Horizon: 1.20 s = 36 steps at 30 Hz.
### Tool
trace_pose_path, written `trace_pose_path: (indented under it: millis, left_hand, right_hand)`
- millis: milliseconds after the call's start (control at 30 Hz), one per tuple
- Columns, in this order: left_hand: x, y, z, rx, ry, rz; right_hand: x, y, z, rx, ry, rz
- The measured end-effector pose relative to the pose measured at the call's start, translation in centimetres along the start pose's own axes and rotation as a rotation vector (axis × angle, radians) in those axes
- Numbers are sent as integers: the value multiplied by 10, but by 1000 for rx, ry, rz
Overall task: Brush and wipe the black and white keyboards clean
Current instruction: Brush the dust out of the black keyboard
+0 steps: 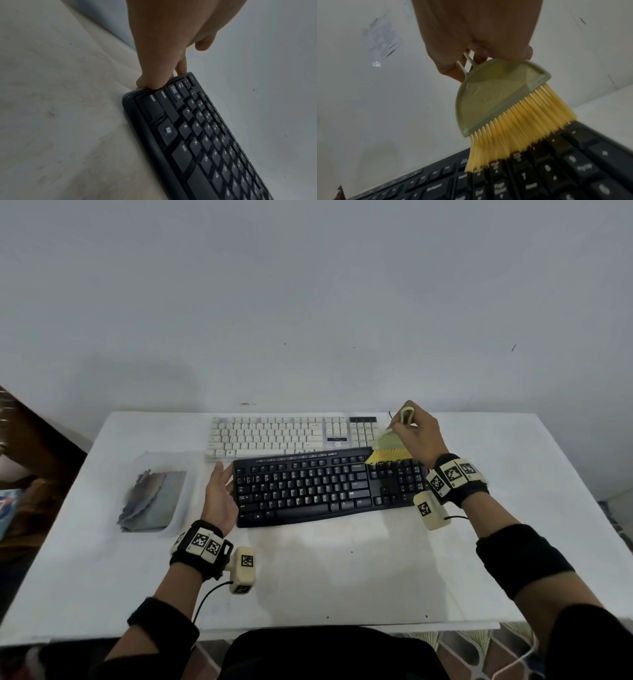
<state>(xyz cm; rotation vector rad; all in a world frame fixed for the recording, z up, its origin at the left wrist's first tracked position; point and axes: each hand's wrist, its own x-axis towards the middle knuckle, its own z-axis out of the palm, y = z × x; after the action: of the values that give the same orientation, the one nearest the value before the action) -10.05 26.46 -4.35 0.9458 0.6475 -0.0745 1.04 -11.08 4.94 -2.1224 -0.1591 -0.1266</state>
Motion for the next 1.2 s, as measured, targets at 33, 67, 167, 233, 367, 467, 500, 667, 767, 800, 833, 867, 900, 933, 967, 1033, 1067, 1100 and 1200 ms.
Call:
trace_pose_path:
  millis: [33, 67, 167, 233, 367, 467, 500, 667, 767, 800, 833, 867, 900, 933, 967, 1033, 1067, 1100, 1200]
  left_hand:
    - [0, 0, 0, -2, 0, -1]
    - [0, 0, -1, -4, 0, 1]
    - [1, 0, -2, -7, -4, 8]
    - [2, 0, -2, -7, -3, 9]
    - [2, -1, -2, -7, -1, 4]
    - [3, -1, -1, -3, 2, 4]
    - [2, -1, -1, -4, 2, 9]
    - [2, -2, -3, -4, -3, 20]
    - [1, -1, -1, -4, -2, 18]
    - [1, -1, 0, -6, -4, 18]
    - [0, -1, 0, -6, -7, 18]
    - [0, -1, 0, -7, -9, 18]
    - [0, -1, 0, -8, -10, 16]
    - [0, -1, 0, -9, -10, 14]
    - [0, -1, 0, -9, -9, 12]
    - [2, -2, -1, -8, -9, 7]
    - [2, -2, -2, -10, -11, 7]
    - [3, -2, -2, -10, -14, 7]
    - [3, -4, -1, -7, -25, 6]
  right_hand:
    - [1, 2, -3, -19, 10, 5]
    - [3, 2, -6, -29, 26, 9]
    - [7, 1, -13, 27, 102, 25]
    - [8, 2, -17, 105, 137, 57]
    - [4, 17, -26, 27, 109, 79]
    - [5, 21, -33, -86, 138, 71]
    - [7, 18, -34, -79, 149, 72]
    - [6, 4, -28, 97, 126, 51]
    - [5, 9, -27, 23, 88, 67]
    - [5, 12, -29, -15, 88, 72]
    - [6, 15, -31, -54, 90, 76]
    - [7, 18, -34, -102, 93, 79]
    - [7, 18, -36, -149, 104, 79]
    - [8, 17, -37, -170, 112, 77]
    - [7, 13, -36, -156, 111, 68]
    - [5, 4, -33, -58, 104, 54]
    - [3, 0, -31, -1, 99, 57]
    - [3, 0, -30, 41, 101, 66]
    - [3, 8, -32, -32, 90, 79]
